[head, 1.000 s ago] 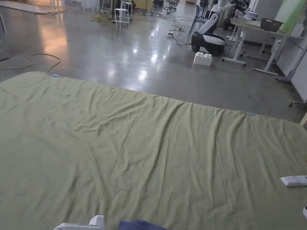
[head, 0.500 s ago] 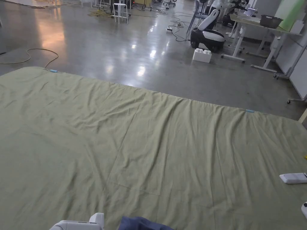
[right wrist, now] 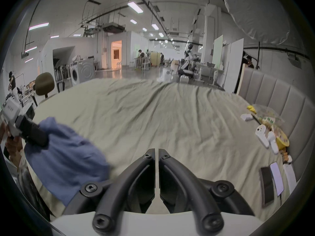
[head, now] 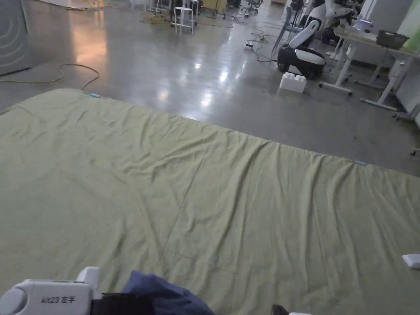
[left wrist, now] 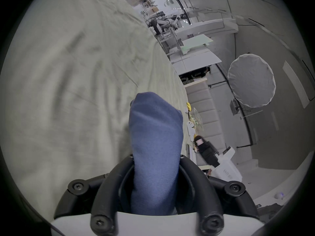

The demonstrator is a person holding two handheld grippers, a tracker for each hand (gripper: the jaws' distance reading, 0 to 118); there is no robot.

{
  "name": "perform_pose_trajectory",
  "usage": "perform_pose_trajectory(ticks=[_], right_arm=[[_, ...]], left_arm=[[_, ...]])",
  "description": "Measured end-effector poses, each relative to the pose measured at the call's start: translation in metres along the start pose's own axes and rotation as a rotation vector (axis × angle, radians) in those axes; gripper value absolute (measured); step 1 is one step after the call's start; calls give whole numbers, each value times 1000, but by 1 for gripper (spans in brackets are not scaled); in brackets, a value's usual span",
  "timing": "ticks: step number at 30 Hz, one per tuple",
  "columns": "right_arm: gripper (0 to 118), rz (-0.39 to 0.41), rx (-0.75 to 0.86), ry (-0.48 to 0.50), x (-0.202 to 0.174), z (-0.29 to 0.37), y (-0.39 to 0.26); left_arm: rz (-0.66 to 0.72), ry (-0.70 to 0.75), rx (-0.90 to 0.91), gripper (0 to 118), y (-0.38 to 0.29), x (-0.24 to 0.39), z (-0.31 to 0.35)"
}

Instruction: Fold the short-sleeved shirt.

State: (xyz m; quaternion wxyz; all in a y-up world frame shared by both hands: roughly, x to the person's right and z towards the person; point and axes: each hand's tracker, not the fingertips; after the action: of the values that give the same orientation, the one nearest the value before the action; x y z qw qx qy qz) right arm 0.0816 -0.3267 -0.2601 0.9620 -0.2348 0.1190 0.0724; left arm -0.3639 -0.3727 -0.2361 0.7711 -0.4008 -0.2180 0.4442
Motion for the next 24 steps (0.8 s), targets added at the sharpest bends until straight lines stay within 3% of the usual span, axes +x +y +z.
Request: perform_pose_trajectory(ticks=[7, 13, 21, 24], right_arm=[[4, -3, 168, -47, 20, 21, 67], [4, -2, 243, -68, 29, 35, 95], [4, -7, 236, -82, 34, 36, 88], [4, -16, 209, -81, 35, 34, 80]], left_arm=[[-33, 163, 69, 28, 59, -16, 126], [-49, 387, 108, 28, 104, -22, 207], [-5, 648, 101, 29, 118, -28, 233], [9, 729, 112, 36, 116, -22, 227]])
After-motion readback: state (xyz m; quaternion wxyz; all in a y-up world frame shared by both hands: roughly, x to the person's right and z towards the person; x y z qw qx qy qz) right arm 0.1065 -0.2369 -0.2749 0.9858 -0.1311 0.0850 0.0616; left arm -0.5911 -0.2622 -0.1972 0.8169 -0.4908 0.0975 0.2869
